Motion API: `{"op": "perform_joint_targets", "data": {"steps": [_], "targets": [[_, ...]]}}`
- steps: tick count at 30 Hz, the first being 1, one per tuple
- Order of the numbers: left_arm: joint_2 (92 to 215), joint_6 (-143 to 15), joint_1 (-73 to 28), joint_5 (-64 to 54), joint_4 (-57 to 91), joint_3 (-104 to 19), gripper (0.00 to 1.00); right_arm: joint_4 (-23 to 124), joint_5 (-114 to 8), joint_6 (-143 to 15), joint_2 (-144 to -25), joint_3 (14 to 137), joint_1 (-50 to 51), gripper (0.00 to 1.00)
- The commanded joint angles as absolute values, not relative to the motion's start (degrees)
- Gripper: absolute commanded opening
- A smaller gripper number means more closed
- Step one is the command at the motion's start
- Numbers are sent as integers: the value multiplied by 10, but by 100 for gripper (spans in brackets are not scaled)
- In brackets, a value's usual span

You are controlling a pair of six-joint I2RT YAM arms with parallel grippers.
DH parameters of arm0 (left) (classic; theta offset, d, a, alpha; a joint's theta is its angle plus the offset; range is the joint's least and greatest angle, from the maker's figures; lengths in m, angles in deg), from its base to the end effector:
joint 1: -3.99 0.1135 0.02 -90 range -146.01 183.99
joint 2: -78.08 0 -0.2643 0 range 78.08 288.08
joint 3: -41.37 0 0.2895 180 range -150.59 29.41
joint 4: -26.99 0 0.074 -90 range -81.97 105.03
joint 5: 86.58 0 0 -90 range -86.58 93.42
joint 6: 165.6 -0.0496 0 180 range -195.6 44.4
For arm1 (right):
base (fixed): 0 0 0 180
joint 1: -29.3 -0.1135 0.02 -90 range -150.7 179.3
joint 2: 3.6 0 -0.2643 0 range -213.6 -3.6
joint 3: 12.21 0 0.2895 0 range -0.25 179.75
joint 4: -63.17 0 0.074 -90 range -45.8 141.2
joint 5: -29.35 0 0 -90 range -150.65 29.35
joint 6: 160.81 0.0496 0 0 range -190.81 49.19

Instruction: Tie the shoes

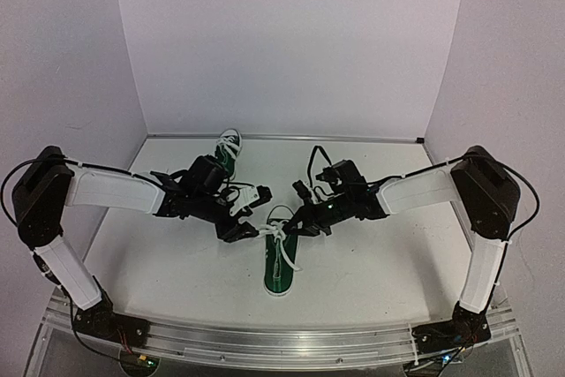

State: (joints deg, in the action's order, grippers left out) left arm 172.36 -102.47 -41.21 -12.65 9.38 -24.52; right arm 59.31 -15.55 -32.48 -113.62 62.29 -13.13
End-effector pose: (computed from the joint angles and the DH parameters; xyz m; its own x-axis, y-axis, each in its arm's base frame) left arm 0.2573 -0.2785 0.1519 -0.0827 0.6997 -0.7097 0.9582 0.2516 0.1363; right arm 0.2940 0.3163 0.1245 -0.9134 -0.2418 -0.3276 -0.4002 0.3844 0.8319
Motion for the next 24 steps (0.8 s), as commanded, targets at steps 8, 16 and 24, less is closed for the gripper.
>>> {"op": "perform_joint_targets", "data": {"steps": [8, 16, 24], "targets": [[1801, -1091, -406, -240, 23, -354, 66, 613, -146, -337, -1106, 618, -134, 0], [1829, -1096, -406, -280, -6, -380, 41, 614, -144, -341, -1095, 613, -137, 0], [1808, -1080, -407, -289, 11, -354, 13, 614, -159, -339, -1080, 593, -137, 0]]}}
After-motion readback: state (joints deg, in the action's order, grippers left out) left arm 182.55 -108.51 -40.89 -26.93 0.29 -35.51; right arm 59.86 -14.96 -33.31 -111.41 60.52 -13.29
